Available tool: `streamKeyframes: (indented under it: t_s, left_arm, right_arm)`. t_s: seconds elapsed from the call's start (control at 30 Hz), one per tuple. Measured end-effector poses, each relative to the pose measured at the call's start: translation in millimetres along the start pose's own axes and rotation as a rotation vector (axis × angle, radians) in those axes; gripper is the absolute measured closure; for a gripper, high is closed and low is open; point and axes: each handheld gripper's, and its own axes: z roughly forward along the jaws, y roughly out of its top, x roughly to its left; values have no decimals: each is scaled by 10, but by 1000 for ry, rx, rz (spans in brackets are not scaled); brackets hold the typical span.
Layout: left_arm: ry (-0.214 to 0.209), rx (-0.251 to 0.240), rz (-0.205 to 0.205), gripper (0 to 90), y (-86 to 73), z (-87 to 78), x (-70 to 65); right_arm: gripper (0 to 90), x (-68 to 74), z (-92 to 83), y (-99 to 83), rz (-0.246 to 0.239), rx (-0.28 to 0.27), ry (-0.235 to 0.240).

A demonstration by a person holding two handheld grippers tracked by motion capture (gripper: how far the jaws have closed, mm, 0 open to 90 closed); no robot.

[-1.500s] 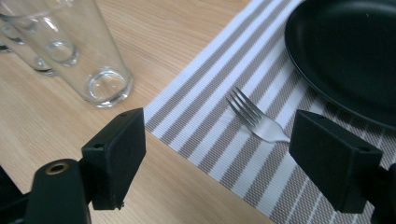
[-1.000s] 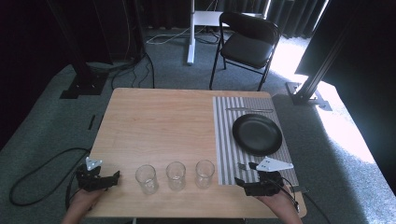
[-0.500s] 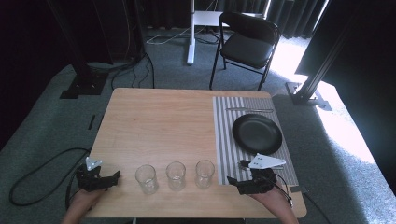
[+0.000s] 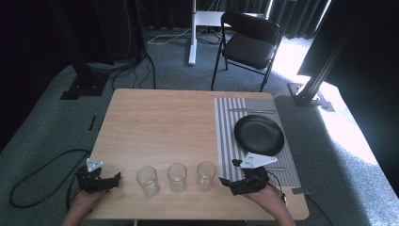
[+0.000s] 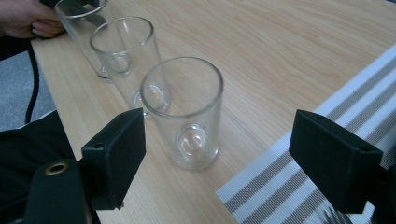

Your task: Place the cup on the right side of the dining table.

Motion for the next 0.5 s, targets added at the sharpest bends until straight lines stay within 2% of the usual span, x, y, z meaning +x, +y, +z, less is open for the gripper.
streamKeyframes:
  t_s: [0.5]
  left_arm:
    - [0, 1, 2, 3, 0, -1, 1]
  right_arm:
    - [180, 115, 178, 185, -47, 2, 62]
